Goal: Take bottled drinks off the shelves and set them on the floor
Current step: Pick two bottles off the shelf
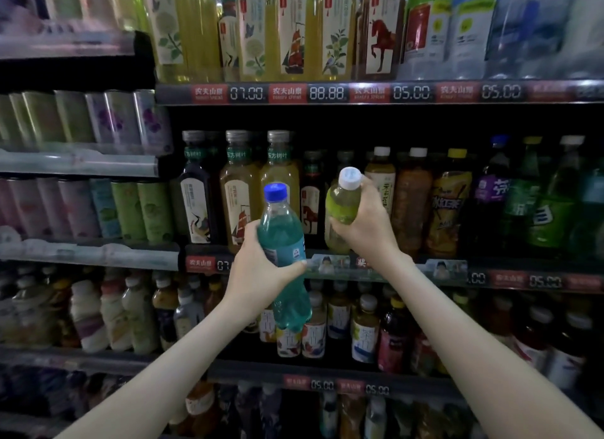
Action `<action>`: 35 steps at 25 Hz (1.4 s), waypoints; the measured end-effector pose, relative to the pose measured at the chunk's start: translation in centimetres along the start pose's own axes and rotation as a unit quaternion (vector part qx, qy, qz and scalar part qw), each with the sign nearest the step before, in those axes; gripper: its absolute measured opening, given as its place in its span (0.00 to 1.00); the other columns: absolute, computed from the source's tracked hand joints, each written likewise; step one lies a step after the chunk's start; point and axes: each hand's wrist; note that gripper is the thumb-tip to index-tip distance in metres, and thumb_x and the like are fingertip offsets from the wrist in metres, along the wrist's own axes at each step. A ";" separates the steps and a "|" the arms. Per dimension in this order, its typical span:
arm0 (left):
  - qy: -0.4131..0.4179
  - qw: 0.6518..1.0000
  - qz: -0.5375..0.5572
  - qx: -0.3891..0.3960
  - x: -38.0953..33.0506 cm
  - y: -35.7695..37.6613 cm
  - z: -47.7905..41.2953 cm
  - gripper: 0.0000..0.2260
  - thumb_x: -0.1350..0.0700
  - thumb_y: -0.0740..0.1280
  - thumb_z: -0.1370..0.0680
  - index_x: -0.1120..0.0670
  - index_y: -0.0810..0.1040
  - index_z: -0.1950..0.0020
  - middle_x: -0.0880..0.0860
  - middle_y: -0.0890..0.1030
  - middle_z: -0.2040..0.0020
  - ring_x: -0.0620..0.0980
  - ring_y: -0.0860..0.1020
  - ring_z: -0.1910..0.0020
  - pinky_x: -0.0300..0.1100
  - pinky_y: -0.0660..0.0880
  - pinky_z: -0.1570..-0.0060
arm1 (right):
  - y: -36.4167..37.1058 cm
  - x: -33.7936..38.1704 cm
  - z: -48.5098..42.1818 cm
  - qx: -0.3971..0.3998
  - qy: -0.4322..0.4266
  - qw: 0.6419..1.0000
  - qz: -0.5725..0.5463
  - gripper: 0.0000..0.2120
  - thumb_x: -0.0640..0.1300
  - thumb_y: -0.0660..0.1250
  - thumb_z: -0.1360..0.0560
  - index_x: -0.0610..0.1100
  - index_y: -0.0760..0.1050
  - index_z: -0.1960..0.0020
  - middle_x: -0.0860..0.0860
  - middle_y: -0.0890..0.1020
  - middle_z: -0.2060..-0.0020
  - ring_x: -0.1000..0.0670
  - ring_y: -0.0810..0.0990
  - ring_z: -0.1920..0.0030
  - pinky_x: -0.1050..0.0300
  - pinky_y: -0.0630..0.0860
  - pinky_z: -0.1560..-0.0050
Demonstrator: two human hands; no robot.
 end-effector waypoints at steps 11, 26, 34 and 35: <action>-0.153 0.971 -0.017 0.182 14.2 3.2 13.3 0.29 0.54 0.78 0.35 0.43 0.67 0.41 0.37 0.79 0.53 0.29 0.77 0.54 0.22 0.70 0.59 | 0.6 -3.5 21.3 0.170 0.229 0.957 -0.056 0.28 0.38 0.77 0.34 0.61 0.64 0.49 0.61 0.76 0.54 0.71 0.75 0.54 0.79 0.69 0.56; -0.418 0.873 -0.118 0.222 67.6 23.7 51.7 0.27 0.56 0.76 0.32 0.49 0.67 0.39 0.42 0.75 0.50 0.46 0.74 0.54 0.33 0.65 0.60 | 31.1 -37.5 82.6 0.281 0.497 0.820 -0.032 0.33 0.39 0.80 0.39 0.45 0.67 0.40 0.47 0.78 0.49 0.52 0.80 0.50 0.58 0.76 0.47; -0.422 0.859 -0.121 0.262 77.7 25.5 60.9 0.25 0.56 0.76 0.32 0.50 0.70 0.38 0.44 0.77 0.47 0.48 0.77 0.49 0.37 0.70 0.53 | 35.3 -41.5 94.1 0.311 0.493 0.812 -0.003 0.30 0.33 0.77 0.36 0.48 0.68 0.41 0.49 0.73 0.45 0.46 0.77 0.45 0.58 0.73 0.46; -0.428 0.853 -0.122 0.272 77.6 24.8 61.0 0.27 0.56 0.76 0.32 0.50 0.69 0.37 0.44 0.77 0.45 0.48 0.76 0.47 0.37 0.70 0.51 | 34.9 -41.0 94.4 0.329 0.501 0.800 -0.006 0.30 0.33 0.77 0.36 0.45 0.69 0.39 0.48 0.73 0.45 0.45 0.76 0.43 0.56 0.73 0.44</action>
Point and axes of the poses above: each hand's wrist, its own z-axis away from the middle knuckle, its own y-axis out of the palm, x = y × z
